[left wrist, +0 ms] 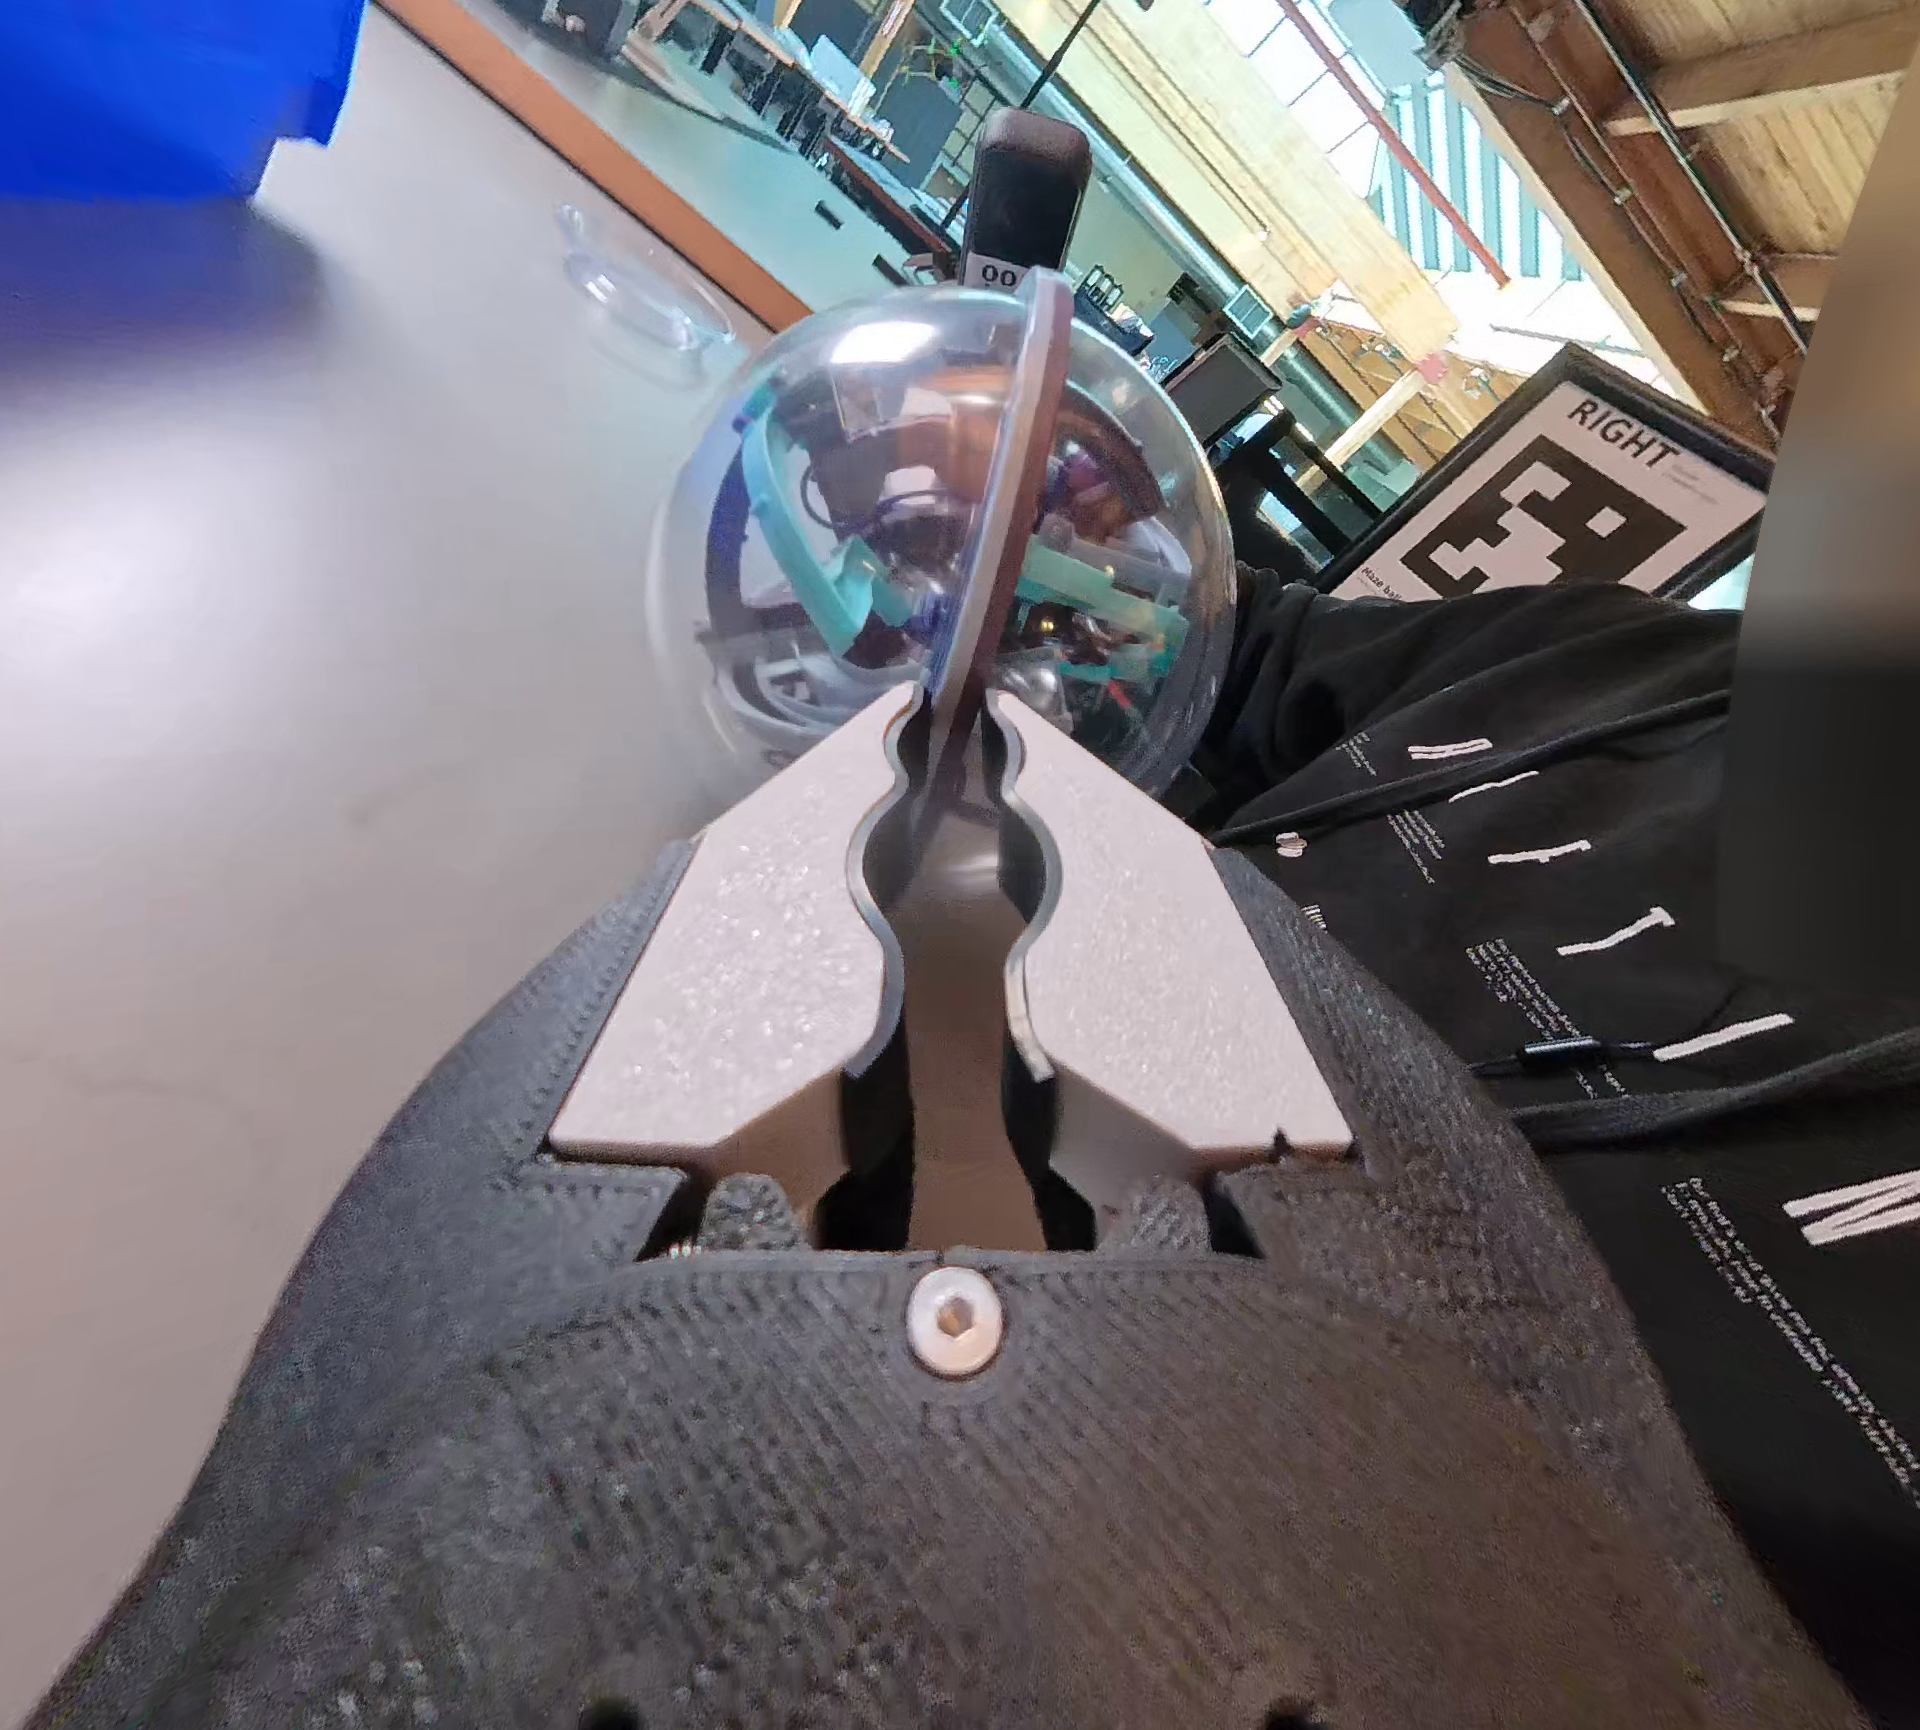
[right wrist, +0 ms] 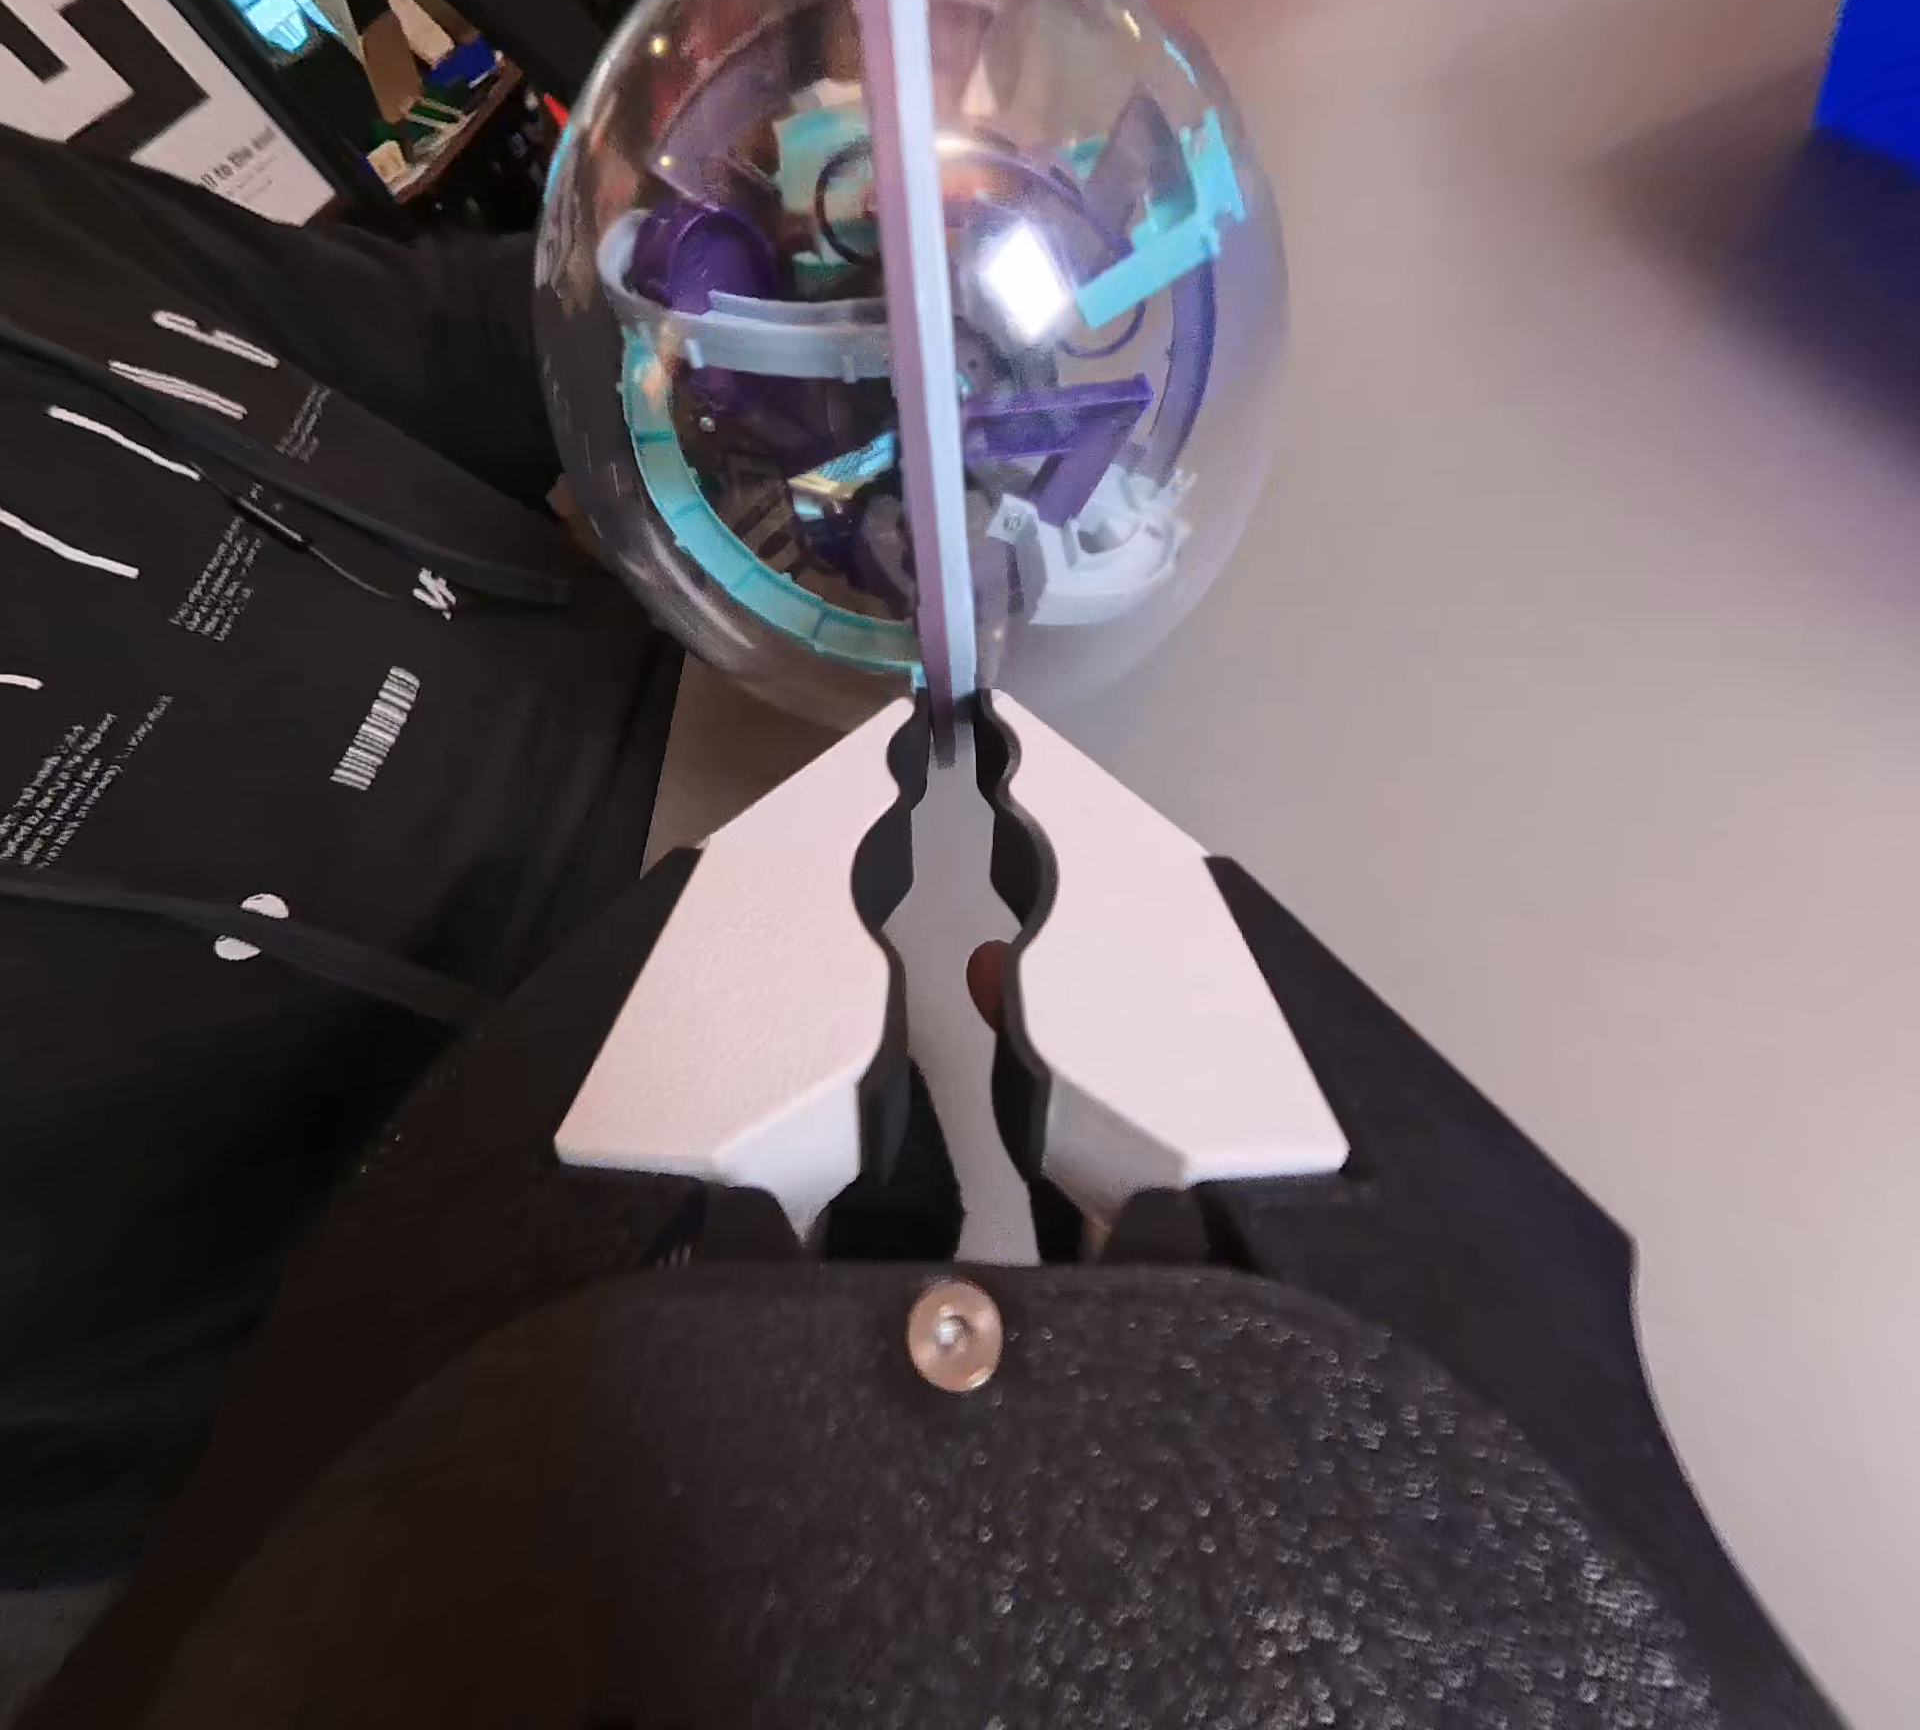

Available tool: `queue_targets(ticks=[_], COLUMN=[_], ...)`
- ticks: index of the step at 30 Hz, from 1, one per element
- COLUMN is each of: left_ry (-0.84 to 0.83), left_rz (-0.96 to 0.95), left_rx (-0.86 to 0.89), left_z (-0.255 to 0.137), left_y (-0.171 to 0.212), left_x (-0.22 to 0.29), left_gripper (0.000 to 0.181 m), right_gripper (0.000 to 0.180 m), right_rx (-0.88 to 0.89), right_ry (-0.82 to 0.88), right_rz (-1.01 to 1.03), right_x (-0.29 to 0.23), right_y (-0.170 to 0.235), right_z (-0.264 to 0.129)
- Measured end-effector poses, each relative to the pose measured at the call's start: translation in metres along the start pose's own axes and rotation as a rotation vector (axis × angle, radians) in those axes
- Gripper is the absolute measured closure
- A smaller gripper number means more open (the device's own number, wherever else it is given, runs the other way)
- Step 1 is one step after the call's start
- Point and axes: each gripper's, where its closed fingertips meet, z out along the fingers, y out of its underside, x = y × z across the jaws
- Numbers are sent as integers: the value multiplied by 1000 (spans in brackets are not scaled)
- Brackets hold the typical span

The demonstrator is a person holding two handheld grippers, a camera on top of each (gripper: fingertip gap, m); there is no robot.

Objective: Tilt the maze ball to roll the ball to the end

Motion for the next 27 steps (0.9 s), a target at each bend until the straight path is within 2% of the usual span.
queue_targets(ticks=[4,11,18,27], left_ry=[3,35,30,2], left_rz=[104,247,438,578], left_rx=[19,95,128,132], left_z=[0,3,2,-2], left_y=[-22,-75,-130,-180], left_x=[7,21,52,89], left_gripper=[174,174,174,174], right_gripper=[174,174,174,174], right_rx=[96,73,73,120], right_ry=[23,126,188,192], right_rz=[-59,-233,-378,-448], right_x=[-3,-12,-23,-32], right_y=[-46,-103,-146,-183], right_z=[-21,-48,-64,-72])
